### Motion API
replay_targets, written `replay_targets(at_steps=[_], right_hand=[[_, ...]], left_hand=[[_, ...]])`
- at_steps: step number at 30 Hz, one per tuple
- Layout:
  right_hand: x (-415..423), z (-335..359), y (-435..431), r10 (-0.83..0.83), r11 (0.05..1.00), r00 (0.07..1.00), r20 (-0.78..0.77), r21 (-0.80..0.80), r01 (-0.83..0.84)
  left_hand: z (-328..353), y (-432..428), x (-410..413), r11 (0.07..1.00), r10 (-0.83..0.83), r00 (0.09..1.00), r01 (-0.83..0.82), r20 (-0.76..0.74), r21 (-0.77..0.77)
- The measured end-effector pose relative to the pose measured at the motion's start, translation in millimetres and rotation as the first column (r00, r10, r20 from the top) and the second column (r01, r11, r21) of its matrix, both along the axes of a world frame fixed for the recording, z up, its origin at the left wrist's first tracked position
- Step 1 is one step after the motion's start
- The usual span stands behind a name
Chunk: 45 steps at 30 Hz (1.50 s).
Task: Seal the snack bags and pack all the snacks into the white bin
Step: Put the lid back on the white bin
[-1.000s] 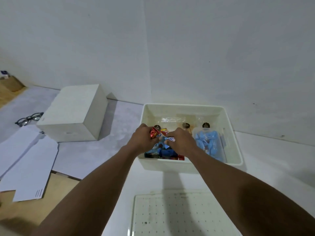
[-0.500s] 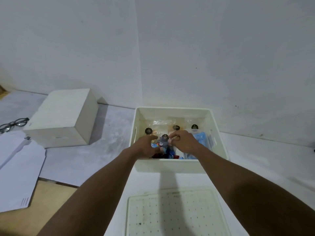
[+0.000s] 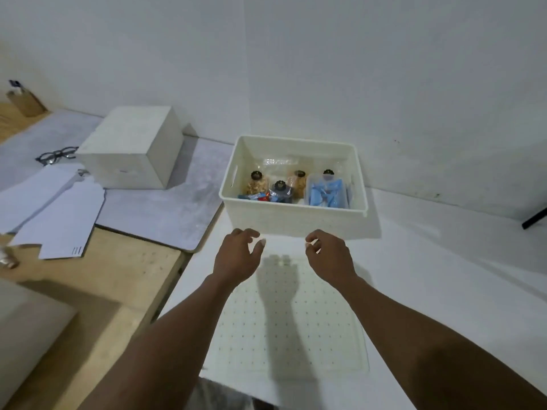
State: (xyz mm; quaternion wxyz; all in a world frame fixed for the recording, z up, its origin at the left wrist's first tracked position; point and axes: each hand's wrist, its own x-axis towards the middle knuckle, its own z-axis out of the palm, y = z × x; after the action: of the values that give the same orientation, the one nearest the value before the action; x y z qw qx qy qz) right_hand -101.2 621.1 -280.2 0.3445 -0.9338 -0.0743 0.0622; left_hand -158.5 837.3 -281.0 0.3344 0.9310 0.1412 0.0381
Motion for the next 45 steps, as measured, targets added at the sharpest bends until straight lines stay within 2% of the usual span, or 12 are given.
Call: replay_targets(at_steps=[4,7,10,14,17,23,25,29,34,36,45], right_hand=[[-66.9,-64.4,-43.6,-0.001,0.988,0.987,-0.162,-0.152,-0.024],[-103.9,-95.4,-69.2,-0.064,0.963,0.975,-0.211,-0.269,0.005],[-125.0,-109.5,-83.4,-0.188,0.935,0.946,-0.262,-0.343,0.091],[-128.3,-111.4,-85.3,-0.239,0.926,0.927,-0.290,-0.354,0.128],[-117.2,-100.6,-88.9,-0.339,0.915,0.895,-0.290,-0.325,0.241],[-104.3,-62.8,-106.5,-0.243,0.962,0.970,-0.028,-0.138,0.237],[-97.4,-43.8,-109.3,-0.245,0.962,0.967,0.072,-0.108,0.252],[-84.4,-12.9,-111.7,-0.258,0.958,0.940,0.224,-0.066,0.278],[-53.9,16.8,-103.2,-0.285,0.952,0.914,0.287,-0.023,0.304],[-36.4,26.9,-99.2,-0.281,0.954,0.918,0.281,-0.018,0.298],[51.0,37.5,-66.7,-0.301,0.943,0.935,0.186,-0.090,0.321]], left_hand=[[-65.3,-17.3,-73.4,0.999,-0.018,0.969,0.026,-0.246,0.030],[-98.6,-28.1,-117.2,0.984,0.105,0.927,-0.045,-0.360,0.172],[-116.7,-30.7,-149.0,0.957,0.267,0.895,-0.201,-0.358,0.211],[-119.5,-30.9,-162.6,0.941,0.314,0.890,-0.246,-0.331,0.231],[-107.3,-23.9,-162.3,0.931,0.365,0.852,-0.332,-0.376,0.152],[-60.1,-13.2,-149.0,0.951,0.307,0.922,-0.290,-0.237,0.103],[-39.1,-14.1,-138.7,0.954,0.298,0.943,-0.287,-0.148,0.091],[-9.9,-16.4,-121.3,0.936,0.293,0.955,-0.297,0.047,0.188],[15.9,-8.0,-84.7,0.919,0.274,0.943,-0.315,0.191,0.238],[24.8,-0.9,-65.6,0.922,0.257,0.946,-0.301,0.196,0.245],[34.3,34.8,25.6,0.958,0.206,0.978,-0.210,0.041,0.196]])
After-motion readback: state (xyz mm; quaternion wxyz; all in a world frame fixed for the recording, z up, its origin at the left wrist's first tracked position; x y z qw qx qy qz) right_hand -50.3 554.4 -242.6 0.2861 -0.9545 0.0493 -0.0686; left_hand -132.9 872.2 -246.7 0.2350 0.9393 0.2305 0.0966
